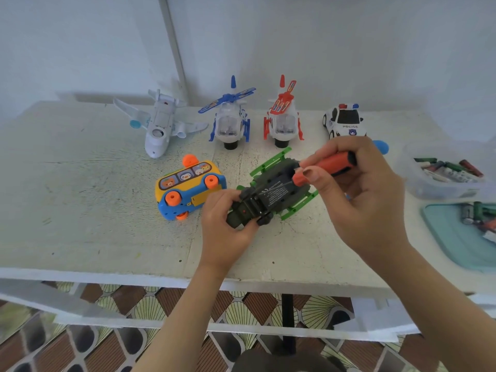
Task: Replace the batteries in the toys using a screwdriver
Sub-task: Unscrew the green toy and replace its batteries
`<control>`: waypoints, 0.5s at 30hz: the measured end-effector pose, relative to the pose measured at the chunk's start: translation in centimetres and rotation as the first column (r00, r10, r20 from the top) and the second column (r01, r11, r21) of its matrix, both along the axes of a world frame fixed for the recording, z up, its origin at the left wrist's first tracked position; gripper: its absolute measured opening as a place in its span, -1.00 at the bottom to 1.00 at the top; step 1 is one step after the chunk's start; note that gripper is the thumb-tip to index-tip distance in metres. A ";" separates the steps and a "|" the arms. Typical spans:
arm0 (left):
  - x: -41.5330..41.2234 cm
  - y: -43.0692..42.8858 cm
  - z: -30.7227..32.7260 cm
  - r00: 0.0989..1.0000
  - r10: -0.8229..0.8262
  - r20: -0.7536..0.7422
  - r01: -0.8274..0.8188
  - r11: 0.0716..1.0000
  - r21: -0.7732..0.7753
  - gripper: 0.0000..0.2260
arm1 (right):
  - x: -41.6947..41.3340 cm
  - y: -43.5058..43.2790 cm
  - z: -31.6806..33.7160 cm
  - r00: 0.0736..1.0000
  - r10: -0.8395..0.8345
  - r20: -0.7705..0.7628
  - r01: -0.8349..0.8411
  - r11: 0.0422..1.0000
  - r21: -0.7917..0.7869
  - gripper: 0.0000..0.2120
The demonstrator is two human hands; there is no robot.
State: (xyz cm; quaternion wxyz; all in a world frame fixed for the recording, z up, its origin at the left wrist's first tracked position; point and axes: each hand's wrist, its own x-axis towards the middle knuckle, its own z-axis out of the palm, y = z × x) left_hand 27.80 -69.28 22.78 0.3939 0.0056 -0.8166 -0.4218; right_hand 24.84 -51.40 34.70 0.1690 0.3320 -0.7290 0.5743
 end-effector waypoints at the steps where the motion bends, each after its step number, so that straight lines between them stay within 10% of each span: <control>1: 0.0 0.0 0.0 1.000 -0.003 -0.002 0.003 1.000 0.001 -0.69 | 0.0 -0.1 0.0 1.000 -0.005 -0.010 0.005 1.000 0.014 -0.87; 15: 0.0 -0.1 -0.1 1.000 -0.006 0.002 0.006 1.000 -0.004 -0.70 | 0.2 -0.2 -0.2 0.944 0.002 -0.330 0.087 0.963 0.255 -0.70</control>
